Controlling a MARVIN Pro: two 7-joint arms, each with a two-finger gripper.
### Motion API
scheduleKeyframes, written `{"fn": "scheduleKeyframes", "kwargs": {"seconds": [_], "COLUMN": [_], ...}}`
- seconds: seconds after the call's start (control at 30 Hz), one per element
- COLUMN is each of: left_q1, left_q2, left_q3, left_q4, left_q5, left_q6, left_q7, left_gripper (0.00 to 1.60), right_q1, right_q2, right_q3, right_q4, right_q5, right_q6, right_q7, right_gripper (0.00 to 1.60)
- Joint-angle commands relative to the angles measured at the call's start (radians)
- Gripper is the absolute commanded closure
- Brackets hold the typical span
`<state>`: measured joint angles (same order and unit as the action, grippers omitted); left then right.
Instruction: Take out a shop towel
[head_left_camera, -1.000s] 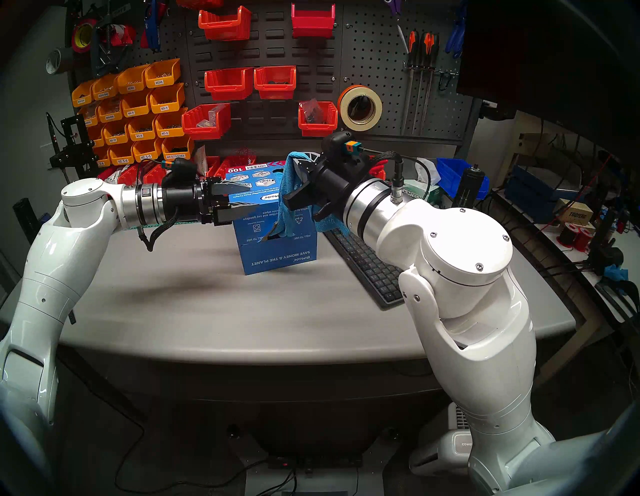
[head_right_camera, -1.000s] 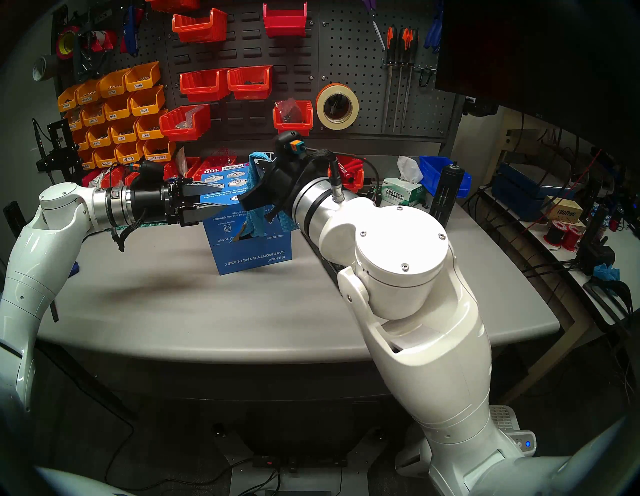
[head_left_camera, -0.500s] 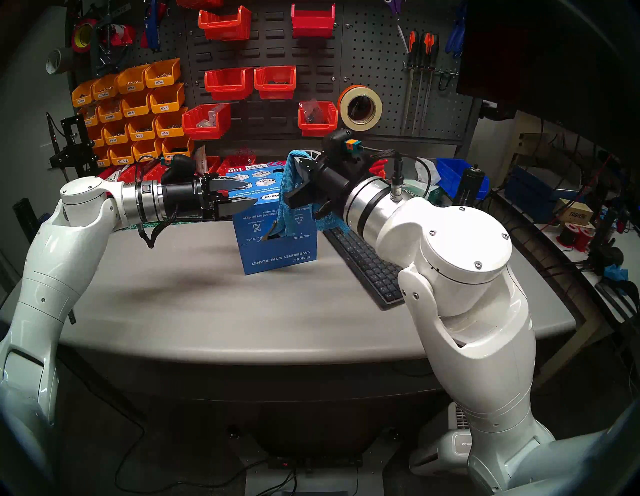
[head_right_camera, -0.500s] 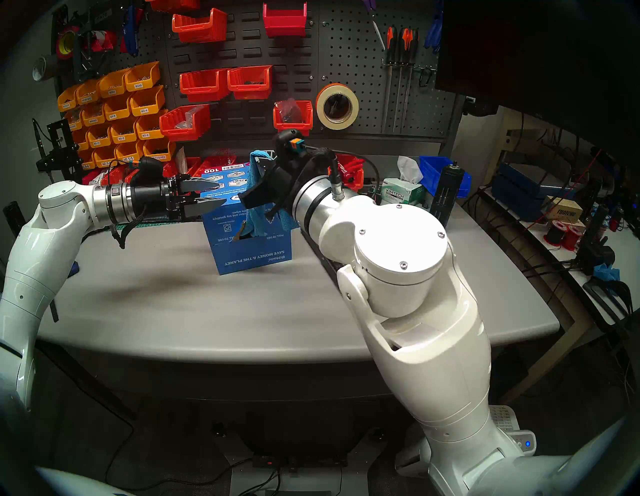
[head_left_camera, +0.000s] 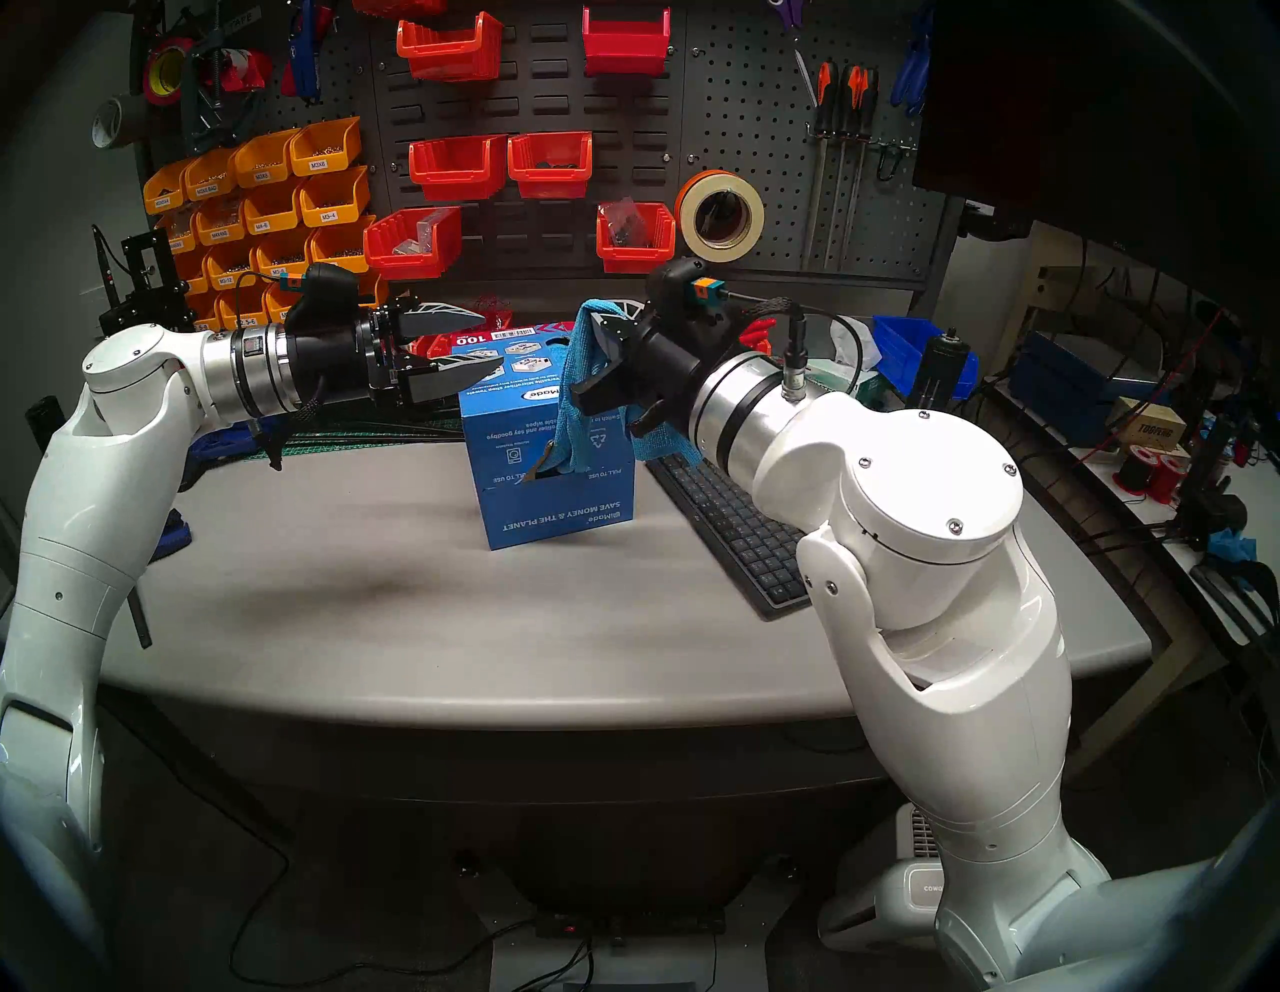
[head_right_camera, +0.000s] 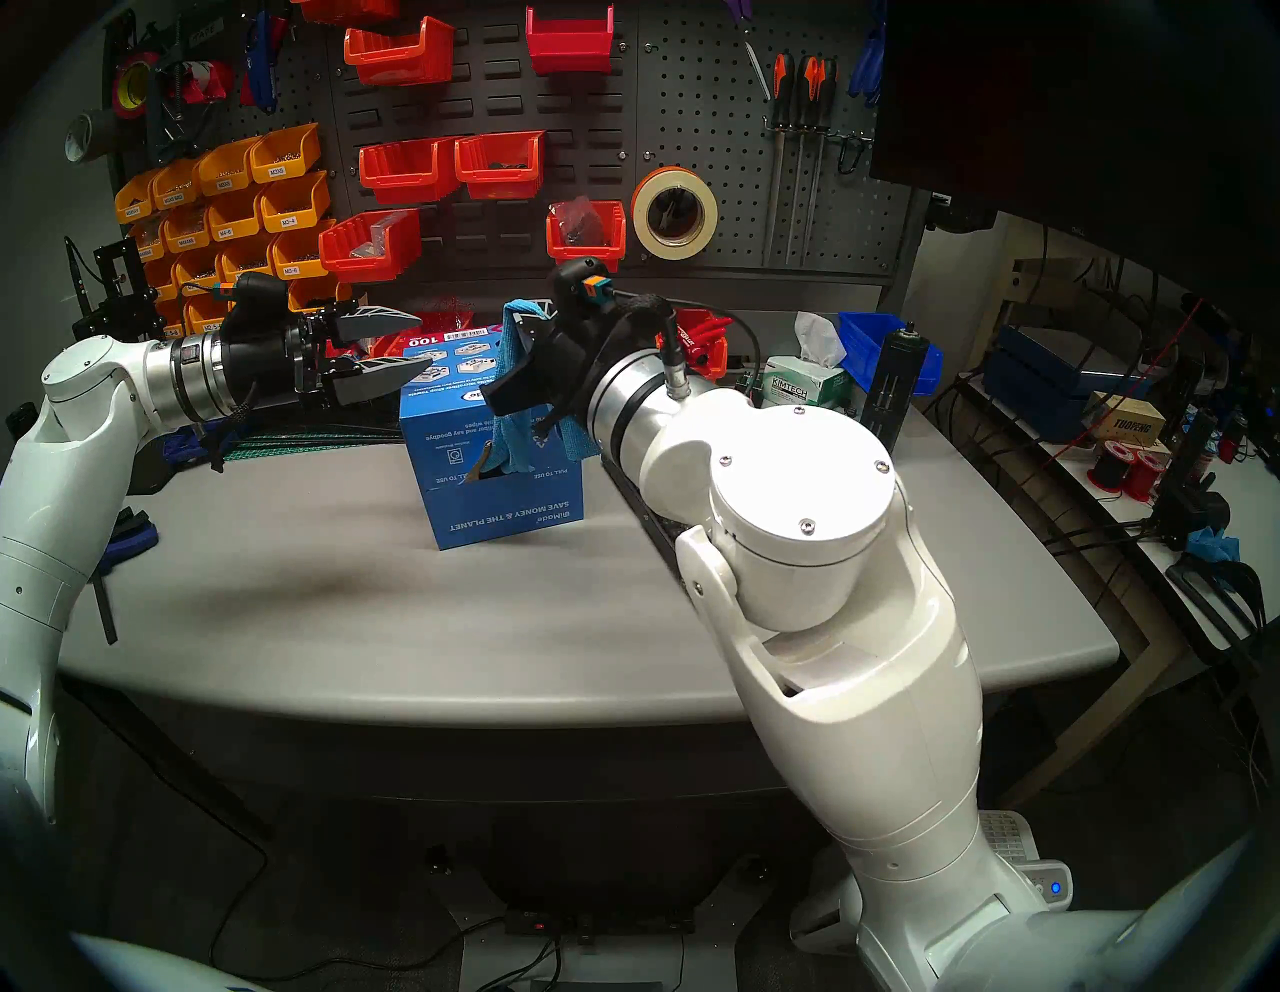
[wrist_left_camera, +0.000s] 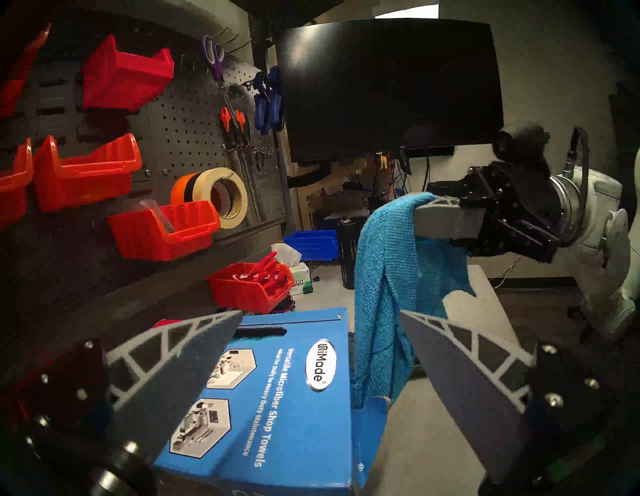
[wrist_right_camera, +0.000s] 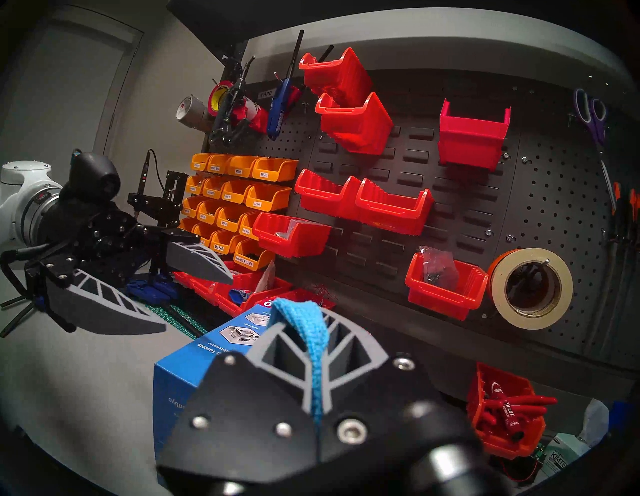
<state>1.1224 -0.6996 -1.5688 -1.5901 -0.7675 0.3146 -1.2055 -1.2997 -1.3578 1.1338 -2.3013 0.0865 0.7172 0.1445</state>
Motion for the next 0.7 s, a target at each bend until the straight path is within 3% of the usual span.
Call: {"fn": "scheduleKeyframes", "kwargs": {"seconds": [0.0,0.07,0.4,0.67], "left_q1": [0.114,0.165,0.272,0.332], "left_q2": [0.045,0.046,0.017,-0.014], "left_q3": [-0.058,-0.089,-0.177,-0.208], "left_q4": [-0.056,-0.074,-0.132,-0.215], "left_q5": [-0.025,-0.019,-0.027,-0.025], "left_q6": [-0.015,-0.032,-0.037,-0.032], "left_q7": [-0.053,-0.045,0.015,0.069], "left_gripper": [0.00,0.00,0.00,0.00], "right_q1": [0.061,0.076,0.103,0.102], "right_q2": [-0.009,-0.012,-0.026,-0.033], "right_q3": [0.017,0.019,0.019,0.015], "right_q4": [-0.011,-0.001,0.021,0.016], "right_q5": [0.003,0.003,0.002,-0.003], "right_q6": [-0.017,-0.017,-0.019,-0.017], "right_q7": [0.014,0.026,0.052,0.064], "right_gripper": [1.60,1.60,1.60,1.60]}}
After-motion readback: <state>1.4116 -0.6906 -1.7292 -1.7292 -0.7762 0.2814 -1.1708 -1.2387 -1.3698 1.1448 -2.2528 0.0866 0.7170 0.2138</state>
